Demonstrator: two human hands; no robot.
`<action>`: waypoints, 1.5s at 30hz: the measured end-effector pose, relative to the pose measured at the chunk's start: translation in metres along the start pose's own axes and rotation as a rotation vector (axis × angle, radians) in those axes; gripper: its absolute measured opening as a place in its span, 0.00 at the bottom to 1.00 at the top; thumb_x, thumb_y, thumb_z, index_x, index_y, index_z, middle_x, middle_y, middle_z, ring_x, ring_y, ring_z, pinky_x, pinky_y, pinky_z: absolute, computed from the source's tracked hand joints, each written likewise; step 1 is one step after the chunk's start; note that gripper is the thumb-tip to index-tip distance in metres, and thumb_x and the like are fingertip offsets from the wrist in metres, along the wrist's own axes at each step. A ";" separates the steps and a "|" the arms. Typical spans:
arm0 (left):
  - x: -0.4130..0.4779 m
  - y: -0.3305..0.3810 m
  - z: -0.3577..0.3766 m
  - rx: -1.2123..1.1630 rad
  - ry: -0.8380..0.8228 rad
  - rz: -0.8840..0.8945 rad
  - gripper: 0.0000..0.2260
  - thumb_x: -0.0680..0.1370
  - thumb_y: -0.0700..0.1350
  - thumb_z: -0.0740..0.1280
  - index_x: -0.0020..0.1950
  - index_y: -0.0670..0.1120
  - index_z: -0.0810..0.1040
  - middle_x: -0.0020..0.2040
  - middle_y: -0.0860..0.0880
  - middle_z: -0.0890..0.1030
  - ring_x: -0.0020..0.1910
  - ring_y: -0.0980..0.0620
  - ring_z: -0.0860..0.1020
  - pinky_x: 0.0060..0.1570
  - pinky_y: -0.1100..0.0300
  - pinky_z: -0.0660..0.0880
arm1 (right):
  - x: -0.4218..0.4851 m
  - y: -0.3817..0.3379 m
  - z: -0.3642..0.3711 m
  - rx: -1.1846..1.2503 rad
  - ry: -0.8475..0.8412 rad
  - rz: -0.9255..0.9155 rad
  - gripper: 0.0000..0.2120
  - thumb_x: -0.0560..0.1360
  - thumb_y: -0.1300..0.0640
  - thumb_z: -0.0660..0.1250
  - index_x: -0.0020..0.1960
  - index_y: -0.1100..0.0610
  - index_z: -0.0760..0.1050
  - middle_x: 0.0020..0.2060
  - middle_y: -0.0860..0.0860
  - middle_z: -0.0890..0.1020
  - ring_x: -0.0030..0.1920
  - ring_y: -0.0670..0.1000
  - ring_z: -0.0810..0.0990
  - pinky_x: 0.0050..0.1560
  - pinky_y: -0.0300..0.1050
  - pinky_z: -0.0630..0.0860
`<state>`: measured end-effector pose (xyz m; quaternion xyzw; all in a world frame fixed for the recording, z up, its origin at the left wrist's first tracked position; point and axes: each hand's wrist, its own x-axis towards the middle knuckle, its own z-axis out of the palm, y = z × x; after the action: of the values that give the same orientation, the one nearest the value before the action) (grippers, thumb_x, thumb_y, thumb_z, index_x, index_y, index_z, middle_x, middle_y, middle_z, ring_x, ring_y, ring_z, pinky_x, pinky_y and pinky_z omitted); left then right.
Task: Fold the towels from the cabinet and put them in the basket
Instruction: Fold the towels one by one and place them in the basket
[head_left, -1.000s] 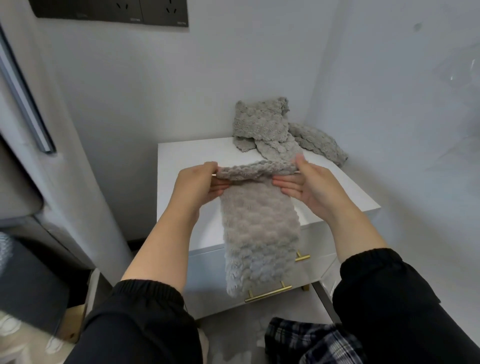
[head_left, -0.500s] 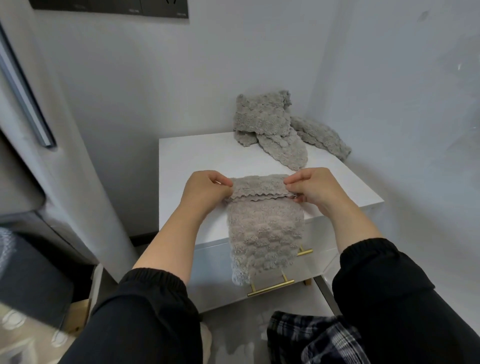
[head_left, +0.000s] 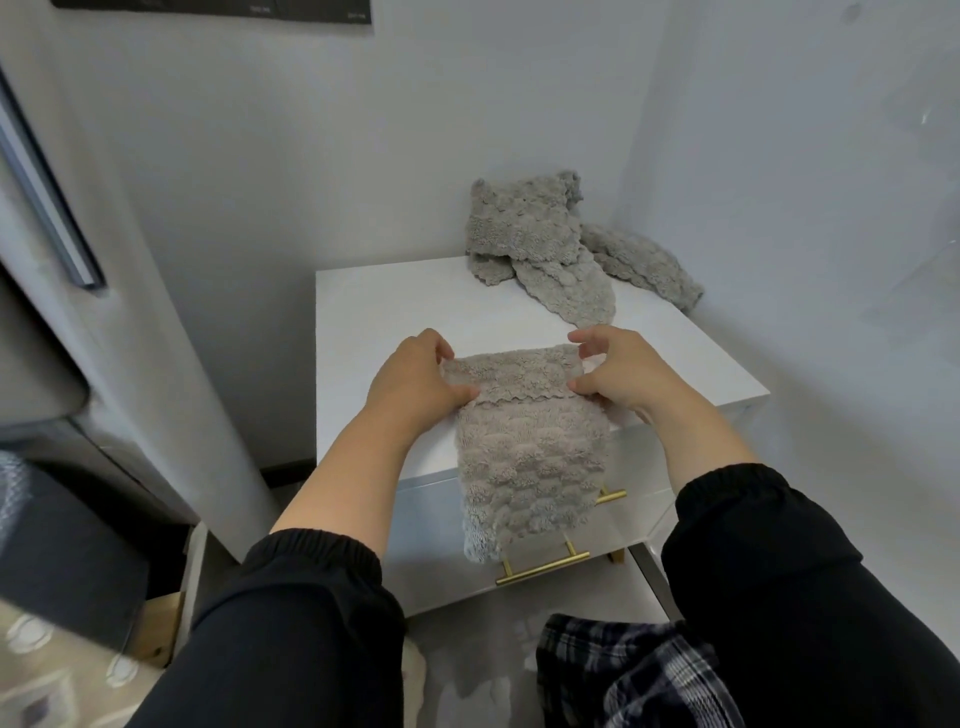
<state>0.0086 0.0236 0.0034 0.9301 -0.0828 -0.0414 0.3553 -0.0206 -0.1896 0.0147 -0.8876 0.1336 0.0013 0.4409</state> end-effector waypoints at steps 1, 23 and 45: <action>0.000 0.001 -0.002 0.011 -0.027 0.016 0.22 0.71 0.49 0.75 0.62 0.46 0.73 0.56 0.49 0.74 0.52 0.49 0.73 0.49 0.59 0.69 | 0.000 0.000 -0.001 0.037 -0.015 0.018 0.27 0.70 0.70 0.71 0.68 0.58 0.71 0.52 0.53 0.74 0.48 0.51 0.74 0.33 0.33 0.71; -0.001 0.012 -0.007 -0.242 0.180 0.148 0.05 0.73 0.41 0.70 0.48 0.48 0.79 0.46 0.56 0.78 0.35 0.62 0.75 0.31 0.75 0.68 | 0.001 -0.003 -0.002 0.133 0.233 -0.188 0.14 0.69 0.70 0.69 0.44 0.50 0.78 0.44 0.49 0.80 0.40 0.49 0.78 0.43 0.41 0.74; 0.002 0.003 -0.004 -0.148 -0.149 0.091 0.19 0.72 0.41 0.74 0.61 0.45 0.75 0.52 0.49 0.78 0.51 0.50 0.76 0.51 0.59 0.72 | -0.012 0.001 -0.013 -0.129 -0.098 -0.094 0.23 0.72 0.64 0.72 0.64 0.54 0.72 0.51 0.50 0.74 0.50 0.49 0.74 0.47 0.39 0.69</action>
<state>0.0103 0.0238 0.0082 0.8909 -0.1479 -0.1004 0.4174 -0.0342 -0.1976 0.0233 -0.9182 0.0696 0.0325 0.3886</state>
